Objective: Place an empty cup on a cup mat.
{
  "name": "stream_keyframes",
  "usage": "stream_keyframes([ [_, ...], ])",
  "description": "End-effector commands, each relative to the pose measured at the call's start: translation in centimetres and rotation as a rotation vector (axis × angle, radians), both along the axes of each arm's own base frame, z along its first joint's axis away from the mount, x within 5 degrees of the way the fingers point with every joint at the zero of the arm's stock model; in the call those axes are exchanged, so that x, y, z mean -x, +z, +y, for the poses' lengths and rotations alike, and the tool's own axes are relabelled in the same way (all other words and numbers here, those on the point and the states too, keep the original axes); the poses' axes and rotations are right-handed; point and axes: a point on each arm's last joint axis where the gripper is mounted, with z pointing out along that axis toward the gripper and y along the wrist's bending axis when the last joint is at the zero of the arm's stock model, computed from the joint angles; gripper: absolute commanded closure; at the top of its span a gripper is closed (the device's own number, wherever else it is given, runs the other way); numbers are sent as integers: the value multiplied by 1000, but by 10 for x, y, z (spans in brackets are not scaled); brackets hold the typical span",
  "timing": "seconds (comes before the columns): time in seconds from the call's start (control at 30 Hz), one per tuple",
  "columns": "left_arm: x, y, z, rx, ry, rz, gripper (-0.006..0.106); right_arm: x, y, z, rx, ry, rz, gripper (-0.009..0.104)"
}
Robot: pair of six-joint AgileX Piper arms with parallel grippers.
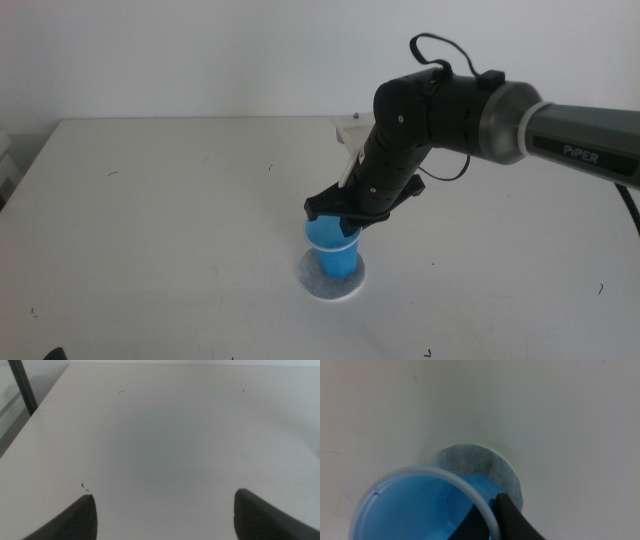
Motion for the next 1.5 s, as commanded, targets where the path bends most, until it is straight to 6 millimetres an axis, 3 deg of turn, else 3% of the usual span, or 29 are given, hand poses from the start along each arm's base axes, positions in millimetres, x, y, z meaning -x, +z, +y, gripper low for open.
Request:
stream_keyframes([
  [0.0, -1, 8, 0, 15, 0, -75, -5, 0, 25, 3, -58, 21, -77, 96],
  [0.3, -1, 8, 0, 15, 0, -75, -5, -2, 13, 4, -43, 24, -45, 96],
  [0.33, -1, 8, 0, 15, 0, -75, -5, -1, 13, 4, -42, 24, -45, 85],
  [0.63, -1, 8, 0, 15, 0, -75, -5, -1, 28, 4, -43, 31, -40, 39],
  [0.8, -1, 8, 0, 15, 0, -75, -5, 1, 62, -5, -69, 29, -94, 23],
  [0.97, -1, 8, 0, 15, 0, -75, -5, 6, 121, -31, -108, 26, -197, 22],
  [1.13, -1, 8, 0, 15, 0, -75, -5, 25, 172, -60, -114, 10, -305, 22],
  [1.3, -1, 8, 0, 15, 0, -75, -5, 52, 210, -106, -94, -45, -342, 22],
  [1.47, -1, 8, 0, 15, 0, -75, -5, 87, 222, -156, -109, -158, -410, 22],
])
